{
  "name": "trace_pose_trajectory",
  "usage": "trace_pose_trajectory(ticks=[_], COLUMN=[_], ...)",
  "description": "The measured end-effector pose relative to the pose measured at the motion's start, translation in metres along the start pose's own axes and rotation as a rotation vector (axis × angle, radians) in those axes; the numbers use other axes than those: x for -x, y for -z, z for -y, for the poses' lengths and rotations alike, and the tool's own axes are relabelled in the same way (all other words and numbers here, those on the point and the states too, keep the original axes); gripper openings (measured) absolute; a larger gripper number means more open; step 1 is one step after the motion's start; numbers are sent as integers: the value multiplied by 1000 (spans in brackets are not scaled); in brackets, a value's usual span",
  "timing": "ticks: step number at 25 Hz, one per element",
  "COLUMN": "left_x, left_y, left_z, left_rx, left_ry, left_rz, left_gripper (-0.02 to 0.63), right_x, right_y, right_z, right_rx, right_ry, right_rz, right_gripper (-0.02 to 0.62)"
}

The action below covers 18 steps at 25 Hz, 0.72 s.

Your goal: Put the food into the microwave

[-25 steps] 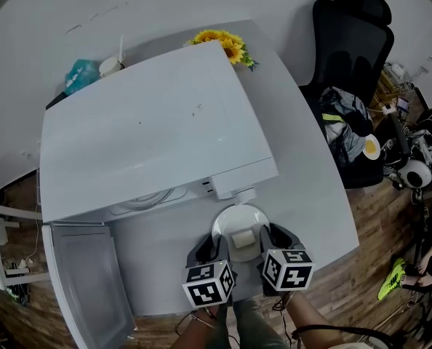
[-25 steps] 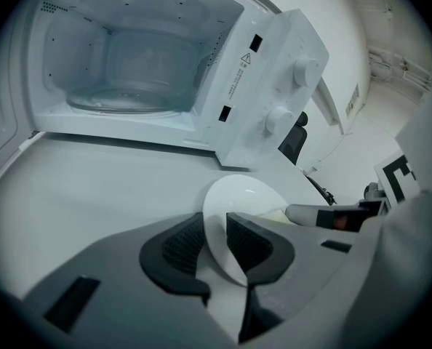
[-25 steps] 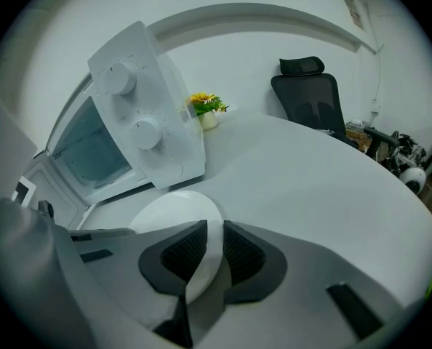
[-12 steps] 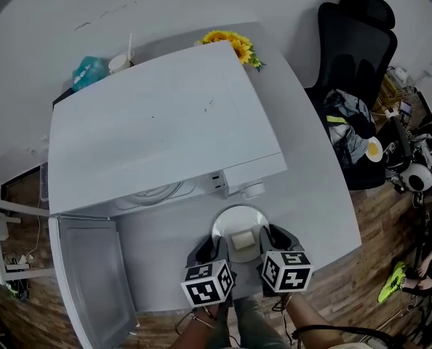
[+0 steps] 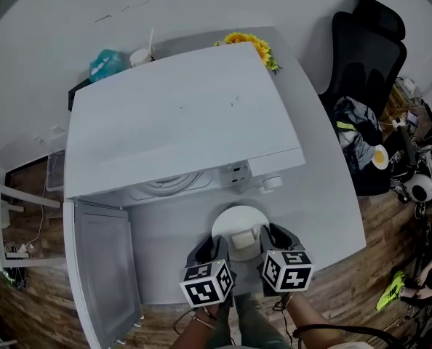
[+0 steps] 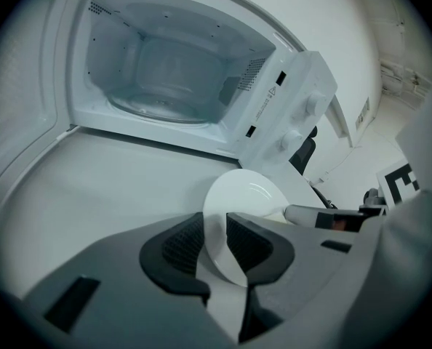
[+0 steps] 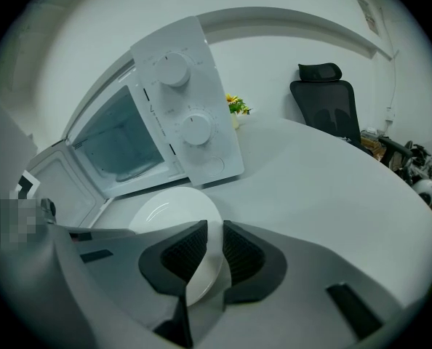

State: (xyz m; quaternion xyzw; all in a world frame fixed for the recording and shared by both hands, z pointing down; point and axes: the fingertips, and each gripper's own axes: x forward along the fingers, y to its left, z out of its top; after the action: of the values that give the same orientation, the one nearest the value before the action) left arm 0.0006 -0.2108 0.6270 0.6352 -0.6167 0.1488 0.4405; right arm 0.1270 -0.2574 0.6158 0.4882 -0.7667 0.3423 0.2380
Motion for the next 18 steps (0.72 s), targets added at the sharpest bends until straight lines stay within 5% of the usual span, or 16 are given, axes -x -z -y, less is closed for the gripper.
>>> trace_pose_trajectory(ticks=[18], left_x=[62], left_y=[-19], left_z=[-61], left_rx=[89], left_ry=[-97], left_rz=[109], left_gripper=[100], right_x=[-2], right_y=[-11], right_z=[-90], right_rx=[114], right_ry=[-127], right_rz=[6], right_gripper=[78])
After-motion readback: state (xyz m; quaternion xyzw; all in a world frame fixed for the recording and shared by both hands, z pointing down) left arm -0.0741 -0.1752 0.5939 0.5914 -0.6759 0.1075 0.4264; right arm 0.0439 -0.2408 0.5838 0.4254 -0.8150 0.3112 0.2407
